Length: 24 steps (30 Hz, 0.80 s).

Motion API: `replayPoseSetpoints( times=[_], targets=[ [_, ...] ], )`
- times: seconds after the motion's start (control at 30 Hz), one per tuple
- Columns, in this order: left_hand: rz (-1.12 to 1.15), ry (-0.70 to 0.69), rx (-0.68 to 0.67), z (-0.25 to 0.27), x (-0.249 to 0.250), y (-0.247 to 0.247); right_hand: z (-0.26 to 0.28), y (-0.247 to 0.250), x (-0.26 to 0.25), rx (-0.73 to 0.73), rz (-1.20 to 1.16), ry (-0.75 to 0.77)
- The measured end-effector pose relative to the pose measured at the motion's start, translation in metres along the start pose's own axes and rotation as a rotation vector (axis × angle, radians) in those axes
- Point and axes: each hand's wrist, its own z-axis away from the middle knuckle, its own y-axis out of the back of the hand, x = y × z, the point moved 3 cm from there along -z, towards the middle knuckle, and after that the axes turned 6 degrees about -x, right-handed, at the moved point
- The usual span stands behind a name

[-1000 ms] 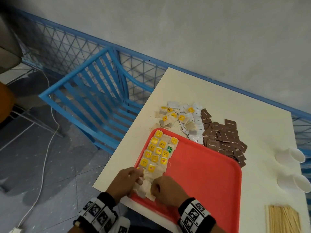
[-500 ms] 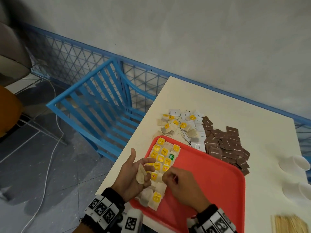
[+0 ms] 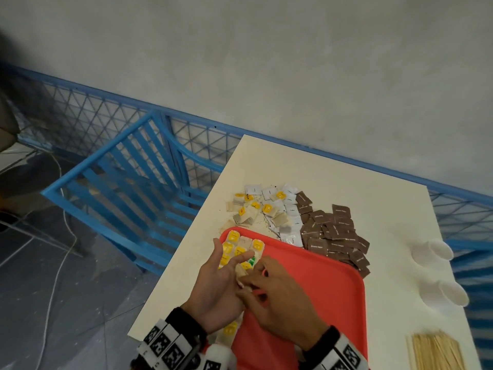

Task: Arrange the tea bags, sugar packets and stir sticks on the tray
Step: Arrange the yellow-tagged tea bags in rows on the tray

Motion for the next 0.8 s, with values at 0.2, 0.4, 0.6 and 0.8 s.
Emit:
replayPoseSetpoints(
  times=[0.2, 0.4, 0.6, 0.8],
  targets=[
    [-0.665, -0.16, 0.081, -0.002, 0.006, -0.016, -0.004, 0.041, 0.021, -0.055, -0.127, -0.036],
    [-1.211, -0.417, -0.022, -0.006, 0.021, -0.036, -0.01, 0.097, 0.031, -0.089, -0.152, -0.118],
    [-1.286, -0.338, -0.061, -0.012, 0.023, -0.047, -0.014, 0.112, 0.03, 0.102, -0.322, -0.119],
    [-1.347, -0.504, -0.016, -0.009, 0.032, -0.057, -0.02, 0.109, 0.027, 0.091, -0.24, -0.116]
  ],
)
